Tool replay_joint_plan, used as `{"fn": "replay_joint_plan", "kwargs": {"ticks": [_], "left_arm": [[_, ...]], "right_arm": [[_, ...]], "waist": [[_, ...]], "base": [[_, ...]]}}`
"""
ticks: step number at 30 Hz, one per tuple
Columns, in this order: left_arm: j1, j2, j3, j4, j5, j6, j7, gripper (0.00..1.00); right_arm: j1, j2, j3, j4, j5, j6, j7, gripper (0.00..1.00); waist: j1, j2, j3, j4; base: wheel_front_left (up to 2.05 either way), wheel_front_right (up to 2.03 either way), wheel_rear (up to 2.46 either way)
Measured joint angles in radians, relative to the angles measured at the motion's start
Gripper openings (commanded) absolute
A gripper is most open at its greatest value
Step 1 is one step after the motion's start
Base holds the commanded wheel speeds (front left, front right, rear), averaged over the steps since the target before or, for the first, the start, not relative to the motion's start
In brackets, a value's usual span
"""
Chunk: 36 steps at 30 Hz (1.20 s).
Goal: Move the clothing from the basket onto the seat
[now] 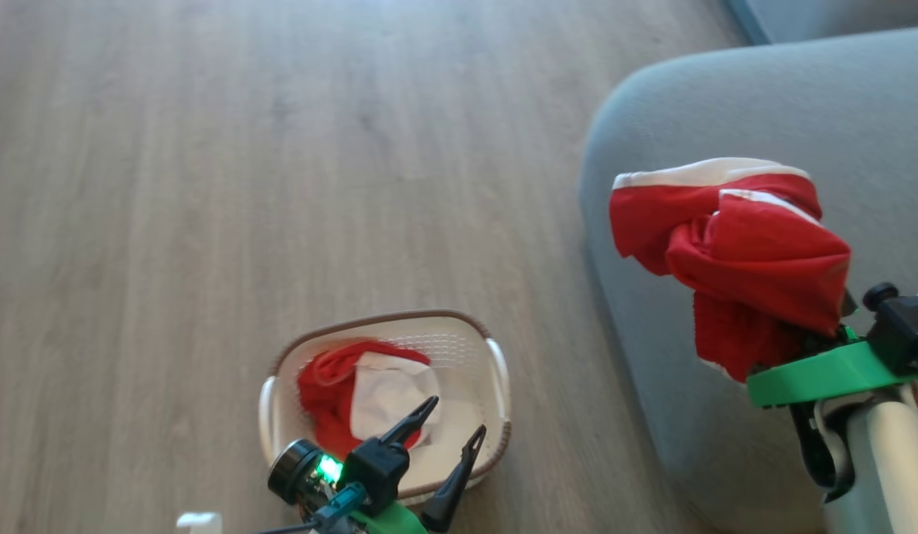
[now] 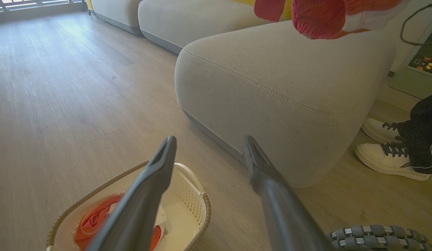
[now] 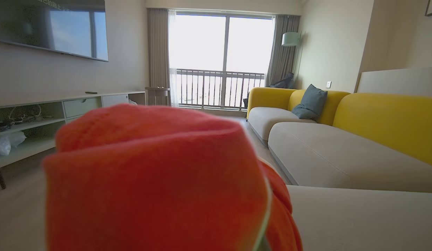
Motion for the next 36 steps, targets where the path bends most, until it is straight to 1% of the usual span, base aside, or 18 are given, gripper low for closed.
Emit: {"fn": "replay_joint_plan", "kwargs": {"ticks": [13,14,23,25,28,36], "left_arm": [[-0.049,-0.002,-0.022,-0.002,0.000,0.000,0.000,1.00],[-0.049,-0.003,-0.024,-0.001,0.000,0.000,0.000,1.00],[-0.070,0.002,-0.044,0.011,0.008,0.000,0.000,1.00],[-0.088,0.005,-0.065,0.016,0.008,0.000,0.000,1.00],[-0.107,0.008,-0.072,0.023,0.008,0.000,0.000,1.00],[-0.110,0.015,-0.087,0.026,0.007,0.000,0.000,1.00]], "right_arm": [[-0.001,-0.004,-0.047,-0.005,0.000,0.000,0.000,0.00],[-0.001,-0.003,-0.052,-0.005,0.000,0.000,0.000,0.00],[-0.002,0.016,-0.062,-0.005,0.000,0.000,0.000,0.00],[-0.002,0.019,-0.079,-0.005,0.000,0.000,0.000,0.00],[-0.002,0.030,-0.095,-0.010,0.000,0.000,0.000,0.00],[-0.002,0.042,-0.109,-0.009,0.000,0.000,0.000,0.00]], "waist": [[0.0000,0.0000,0.042,-0.212],[0.0000,0.0000,0.048,-0.243],[0.0000,0.0000,0.080,-0.376],[0.0000,0.0000,0.093,-0.390],[0.0001,0.0000,0.108,-0.401],[0.0001,0.0000,0.111,-0.404]], "base": [[0.00,0.00,0.00],[0.00,0.00,0.00],[0.00,0.00,0.00],[0.00,0.00,0.00],[0.00,0.00,0.00],[0.00,0.00,0.00]]}}
